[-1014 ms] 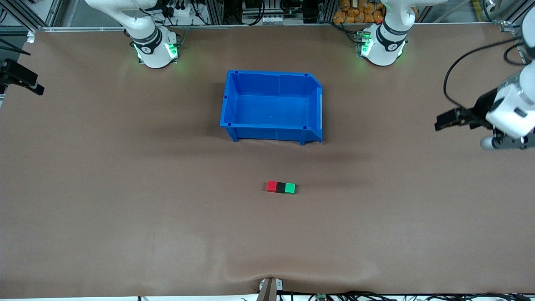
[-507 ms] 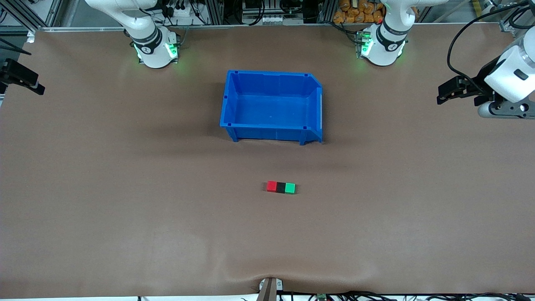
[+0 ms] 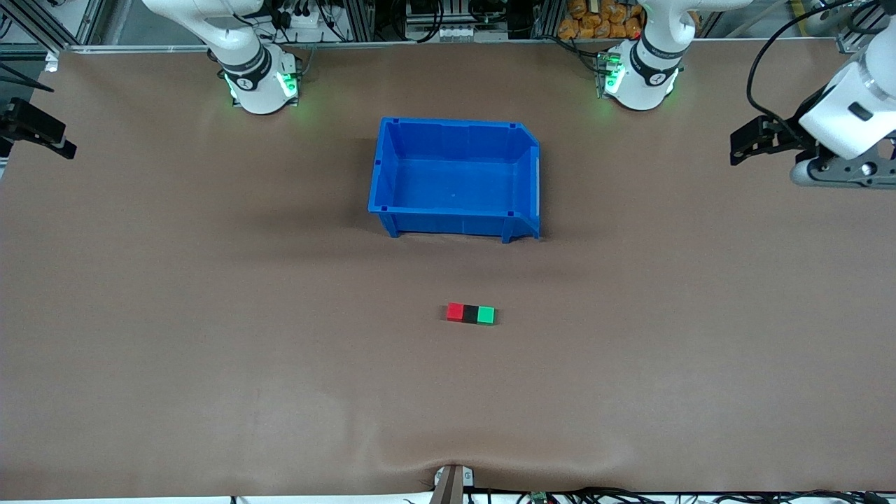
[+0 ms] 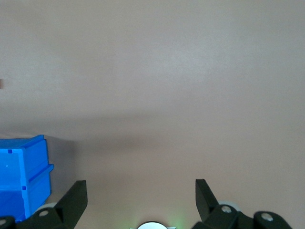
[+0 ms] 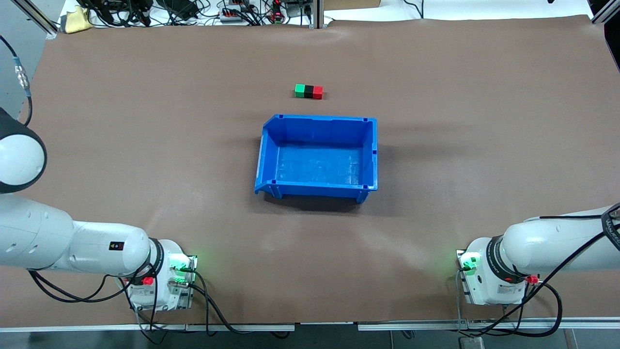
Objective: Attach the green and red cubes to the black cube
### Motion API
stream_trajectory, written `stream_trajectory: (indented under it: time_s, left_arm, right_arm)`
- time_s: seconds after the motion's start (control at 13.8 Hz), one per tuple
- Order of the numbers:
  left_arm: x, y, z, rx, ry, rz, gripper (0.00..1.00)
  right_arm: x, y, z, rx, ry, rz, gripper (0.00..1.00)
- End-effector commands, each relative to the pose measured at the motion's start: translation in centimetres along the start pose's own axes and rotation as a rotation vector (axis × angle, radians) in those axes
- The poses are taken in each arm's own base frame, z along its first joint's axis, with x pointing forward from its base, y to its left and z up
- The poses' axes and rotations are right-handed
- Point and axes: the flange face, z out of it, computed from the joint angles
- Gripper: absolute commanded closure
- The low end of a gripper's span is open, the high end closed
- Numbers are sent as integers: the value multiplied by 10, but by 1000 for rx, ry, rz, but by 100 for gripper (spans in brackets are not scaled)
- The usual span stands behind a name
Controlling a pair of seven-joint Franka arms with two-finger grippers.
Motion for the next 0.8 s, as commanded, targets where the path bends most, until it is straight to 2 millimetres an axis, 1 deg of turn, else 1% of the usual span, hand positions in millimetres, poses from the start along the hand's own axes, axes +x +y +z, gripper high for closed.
stream_trajectory:
  time_s: [0.0, 0.43, 0.72]
  left_arm:
    - [-11, -8, -12, 2, 9, 21, 0]
    - [-10, -12, -9, -18, 2, 16, 0]
    - [-10, -11, -10, -18, 3, 16, 0]
  right_arm:
    - [-1, -1, -3, -6, -4, 4, 0]
    - [0, -2, -1, -6, -8, 2, 0]
    - [1, -2, 0, -8, -10, 3, 0]
